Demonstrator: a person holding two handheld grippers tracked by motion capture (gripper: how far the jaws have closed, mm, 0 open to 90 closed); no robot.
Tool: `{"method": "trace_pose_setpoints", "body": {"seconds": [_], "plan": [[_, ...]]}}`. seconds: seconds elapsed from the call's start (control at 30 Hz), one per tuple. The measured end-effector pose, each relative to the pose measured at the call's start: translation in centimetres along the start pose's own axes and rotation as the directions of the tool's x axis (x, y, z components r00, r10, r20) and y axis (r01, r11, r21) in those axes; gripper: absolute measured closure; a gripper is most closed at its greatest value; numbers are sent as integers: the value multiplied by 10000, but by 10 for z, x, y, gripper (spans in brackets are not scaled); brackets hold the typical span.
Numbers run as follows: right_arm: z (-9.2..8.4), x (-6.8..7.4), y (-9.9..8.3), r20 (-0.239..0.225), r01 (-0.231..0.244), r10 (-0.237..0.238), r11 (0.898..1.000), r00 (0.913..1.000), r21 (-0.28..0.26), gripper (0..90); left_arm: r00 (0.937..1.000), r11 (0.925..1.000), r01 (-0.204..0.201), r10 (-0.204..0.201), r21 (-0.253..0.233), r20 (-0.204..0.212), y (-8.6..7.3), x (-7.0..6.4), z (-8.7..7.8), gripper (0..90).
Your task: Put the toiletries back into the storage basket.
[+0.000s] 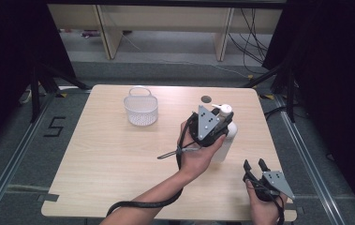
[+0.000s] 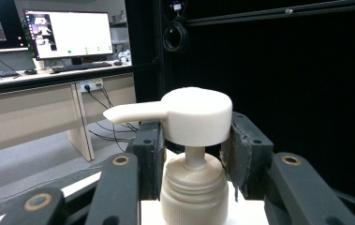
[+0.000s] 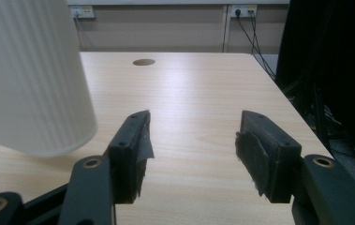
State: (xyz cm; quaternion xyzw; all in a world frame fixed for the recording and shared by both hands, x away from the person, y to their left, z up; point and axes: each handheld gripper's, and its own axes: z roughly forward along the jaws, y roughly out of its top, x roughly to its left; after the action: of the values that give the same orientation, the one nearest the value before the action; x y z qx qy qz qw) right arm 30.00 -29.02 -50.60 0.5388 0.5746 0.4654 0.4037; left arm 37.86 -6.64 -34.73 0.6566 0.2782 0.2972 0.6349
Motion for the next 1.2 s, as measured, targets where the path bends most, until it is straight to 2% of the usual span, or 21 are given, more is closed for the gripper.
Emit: {"method": "trace_pose_setpoints", "body": {"seconds": [0.2, 0.23, 0.33, 0.47, 0.5, 0.53, 0.57, 0.63, 0.7, 0.73, 0.83, 0.87, 0.9, 0.93, 1.0, 1.07, 1.17, 1.2], "plan": [[-1, -1, 0, 160, 129, -129, 9999, 9998, -22, 444, 10000, 10000, 78, -78, -13, 29, 4, 6, -12, 595], [-2, 0, 1, 185, -87, 83, 9997, 9998, 218, 444, 10000, 10000, 70, -70, -18, 28, 4, 7, -14, 596], [-1, 0, 0, 101, -96, 95, 9999, 9999, 99, 444, 10000, 9999, 74, -74, -98, 34, 6, 10, -21, 596], [0, -1, 0, 184, 127, -125, 9999, 9998, -77, 443, 10000, 10000, 12, -11, -57, 83, 8, 12, -30, 596], [-1, 0, 0, 214, 66, -67, 10000, 9997, 52, 442, 9999, 10000, -2, 3, -53, 121, 9, 13, -33, 596], [-1, 1, 0, 201, 27, -27, 10000, 9998, 15, 442, 9998, 9999, 145, -145, -29, 155, 10, 14, -35, 596], [-1, -1, 0, 260, 248, -245, 9997, 9994, -76, 442, 9998, 9999, 139, -138, -41, 159, 11, 14, -36, 595], [-1, 1, 0, 71, -68, 68, 10000, 10000, 26, 441, 9998, 9999, 156, -155, -66, 159, 12, 16, -41, 596], [-1, 2, 0, 246, -122, 122, 9999, 9996, -3, 441, 9998, 9999, 94, -93, -81, 199, 14, 17, -46, 596], [-1, 1, 0, 219, 49, -49, 10000, 9997, 1, 441, 9997, 9999, 83, -80, -96, 236, 14, 18, -48, 596], [0, 1, 0, 218, 150, -147, 9998, 9997, -108, 440, 9996, 10000, 68, -66, -55, 287, 16, 20, -54, 596], [-1, 2, 0, 208, 4, -4, 10000, 9998, 9, 440, 9995, 9999, 123, -120, -92, 292, 16, 21, -56, 596], [-1, 1, 0, 194, 119, -118, 9999, 9997, -24, 440, 9995, 9999, 130, -128, -72, 297, 17, 23, -58, 596], [-1, 2, 0, 121, -35, 34, 10000, 9999, 23, 440, 9995, 9999, 103, -101, -77, 286, 17, 24, -61, 596], [-1, 1, 1, 235, 49, -51, 10000, 9997, 66, 440, 9996, 9999, 83, -80, -107, 271, 18, 26, -65, 596], [-2, 3, 0, 234, -255, 252, 9996, 9994, 149, 440, 9997, 10000, -6, 8, -95, 249, 19, 28, -70, 596], [-1, 3, 1, 104, -74, 73, 9999, 9999, 130, 439, 9997, 9999, -4, 7, -106, 264, 19, 31, -74, 596], [-1, 2, 1, 204, 30, -32, 10000, 9998, 81, 439, 9997, 9999, 74, -71, -144, 235, 19, 33, -76, 596]]}}
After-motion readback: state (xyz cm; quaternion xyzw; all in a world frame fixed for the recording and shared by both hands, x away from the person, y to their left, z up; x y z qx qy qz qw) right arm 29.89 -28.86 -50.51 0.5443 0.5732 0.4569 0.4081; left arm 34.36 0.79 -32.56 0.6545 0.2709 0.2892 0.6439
